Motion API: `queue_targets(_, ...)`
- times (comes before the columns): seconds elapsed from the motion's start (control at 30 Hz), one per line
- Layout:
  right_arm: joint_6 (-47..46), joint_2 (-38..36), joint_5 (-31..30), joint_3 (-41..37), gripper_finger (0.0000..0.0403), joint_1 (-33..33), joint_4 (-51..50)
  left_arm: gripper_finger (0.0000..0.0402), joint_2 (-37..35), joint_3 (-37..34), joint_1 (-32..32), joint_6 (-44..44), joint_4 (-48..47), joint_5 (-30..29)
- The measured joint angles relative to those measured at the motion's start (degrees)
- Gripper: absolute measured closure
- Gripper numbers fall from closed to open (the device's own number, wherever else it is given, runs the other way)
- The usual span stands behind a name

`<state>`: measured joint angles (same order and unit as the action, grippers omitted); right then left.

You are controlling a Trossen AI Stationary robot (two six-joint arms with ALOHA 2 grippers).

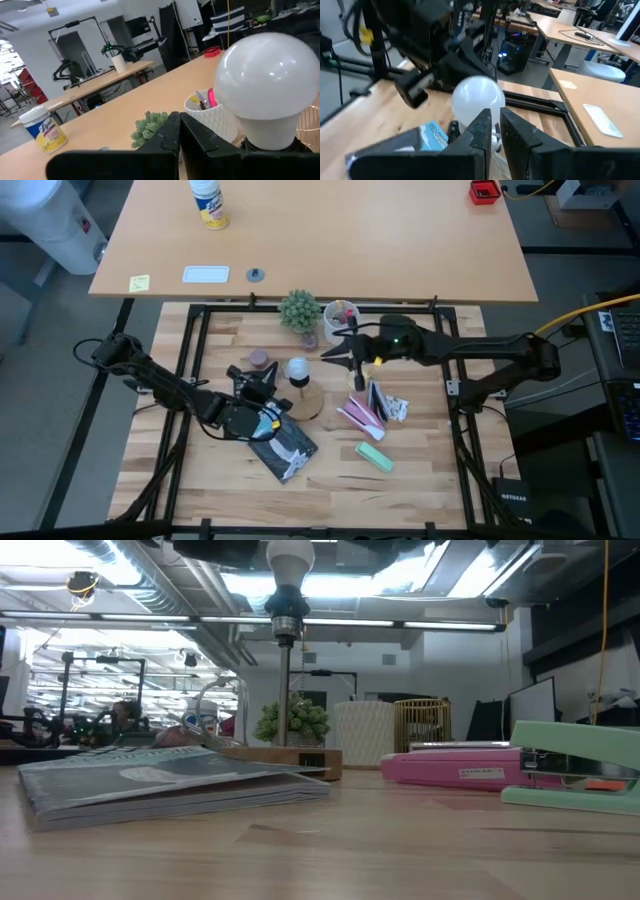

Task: Screw lightbulb
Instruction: Insert the lightbulb into the lamp, then remove the lightbulb from the lamp

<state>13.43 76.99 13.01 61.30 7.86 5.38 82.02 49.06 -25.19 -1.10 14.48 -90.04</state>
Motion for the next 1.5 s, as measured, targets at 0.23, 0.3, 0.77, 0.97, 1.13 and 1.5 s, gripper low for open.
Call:
queue_targets(0.23, -5.70, -2.97, 1.77, 0.00, 0.0359, 0.00, -1.21, 0.0400, -0.85, 0.00, 0.00, 2.90, 2.30, 0.04)
queue_targets(0.3, -7.35, -2.98, 3.41, 0.00, 0.0359, -0.02, -1.39, 0.0400, -1.79, 0.00, 0.00, 5.42, 4.52, 0.01)
queue_targets(0.77, -7.00, 3.24, -0.58, -0.02, 0.0359, -4.92, -0.41, 0.0400, -5.11, 0.00, 0.83, 7.38, 5.76, 12.76)
queue_targets(0.97, -6.97, 5.86, -1.91, -0.02, 0.0359, -4.83, 3.94, 0.0400, -5.11, 0.00, 0.96, 6.18, 5.63, 14.04)
queue_targets(1.13, -6.87, 6.19, -5.60, -0.04, 0.0359, -4.83, 5.17, 0.0400, -5.09, 0.00, 0.85, 5.81, 5.42, 14.11)
queue_targets(1.5, -4.99, 6.81, -11.32, -0.04, 0.0359, -4.87, 5.70, 0.0400, -5.11, 0.00, 0.85, 4.52, 5.37, 18.05)
